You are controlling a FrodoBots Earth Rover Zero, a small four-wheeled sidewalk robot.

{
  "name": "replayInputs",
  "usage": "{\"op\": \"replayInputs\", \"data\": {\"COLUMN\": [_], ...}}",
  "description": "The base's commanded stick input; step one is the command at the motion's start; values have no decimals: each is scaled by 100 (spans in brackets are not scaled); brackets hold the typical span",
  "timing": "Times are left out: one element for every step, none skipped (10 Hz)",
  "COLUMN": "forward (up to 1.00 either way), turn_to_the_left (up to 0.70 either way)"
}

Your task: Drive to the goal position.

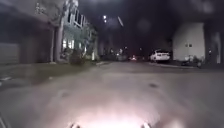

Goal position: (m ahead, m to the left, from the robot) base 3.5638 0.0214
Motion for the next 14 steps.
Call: {"op": "replayInputs", "data": {"forward": [100, 100, 100, 100, 100, 100, 100, 100, 100, 100, 100, 100, 100, 100], "turn_to_the_left": [0, 0, 0, 0, 0, 0, 0, 0, 0, 0, 0, 0, 0, 0]}}
